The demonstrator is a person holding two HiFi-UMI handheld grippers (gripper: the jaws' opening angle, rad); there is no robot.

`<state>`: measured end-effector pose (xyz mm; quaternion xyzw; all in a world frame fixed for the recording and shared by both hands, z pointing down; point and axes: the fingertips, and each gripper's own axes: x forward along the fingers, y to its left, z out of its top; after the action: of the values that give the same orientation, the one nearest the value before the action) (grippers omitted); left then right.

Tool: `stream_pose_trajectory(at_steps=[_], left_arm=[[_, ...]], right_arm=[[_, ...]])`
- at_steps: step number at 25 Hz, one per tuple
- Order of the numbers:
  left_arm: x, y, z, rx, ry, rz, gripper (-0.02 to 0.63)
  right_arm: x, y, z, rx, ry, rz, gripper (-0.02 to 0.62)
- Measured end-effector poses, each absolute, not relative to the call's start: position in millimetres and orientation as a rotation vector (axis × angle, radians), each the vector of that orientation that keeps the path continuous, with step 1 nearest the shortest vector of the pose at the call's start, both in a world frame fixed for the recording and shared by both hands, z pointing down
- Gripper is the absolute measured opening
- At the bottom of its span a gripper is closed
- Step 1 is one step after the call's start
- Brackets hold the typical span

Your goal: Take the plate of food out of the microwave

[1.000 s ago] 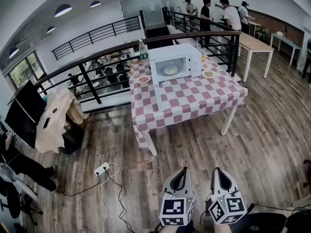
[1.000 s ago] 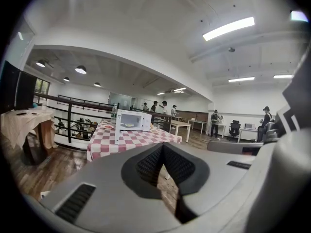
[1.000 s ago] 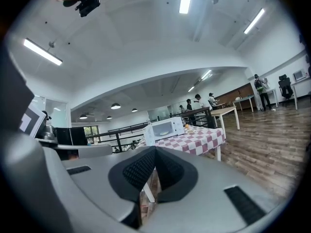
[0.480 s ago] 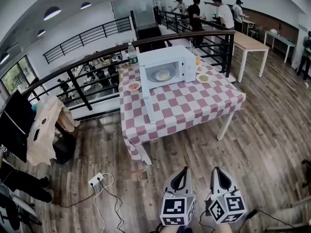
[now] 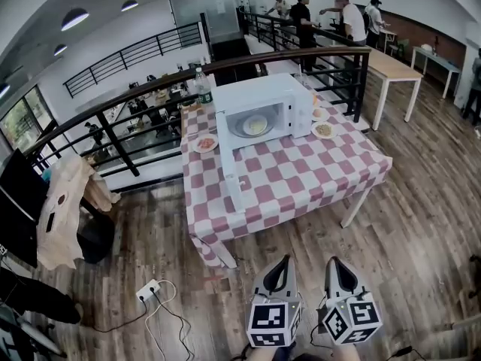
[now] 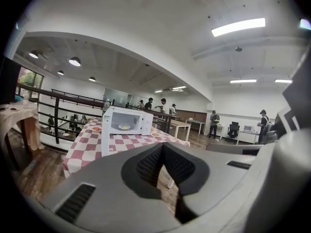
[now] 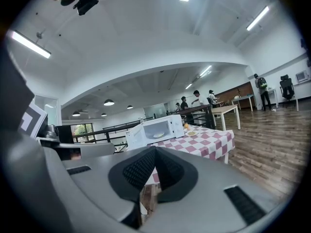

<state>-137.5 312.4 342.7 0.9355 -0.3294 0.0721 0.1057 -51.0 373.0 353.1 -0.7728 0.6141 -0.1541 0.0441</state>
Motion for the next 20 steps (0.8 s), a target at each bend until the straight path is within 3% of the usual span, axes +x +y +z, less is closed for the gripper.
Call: stream_pose_trajectory(at_steps=[20], left_arm=[[-112.2, 202.3, 370.3, 2.656, -1.061, 0.232, 0.012]], right_arm=[[-25.1, 252.8, 376.2, -2.306, 2.008, -0.558, -0.009]])
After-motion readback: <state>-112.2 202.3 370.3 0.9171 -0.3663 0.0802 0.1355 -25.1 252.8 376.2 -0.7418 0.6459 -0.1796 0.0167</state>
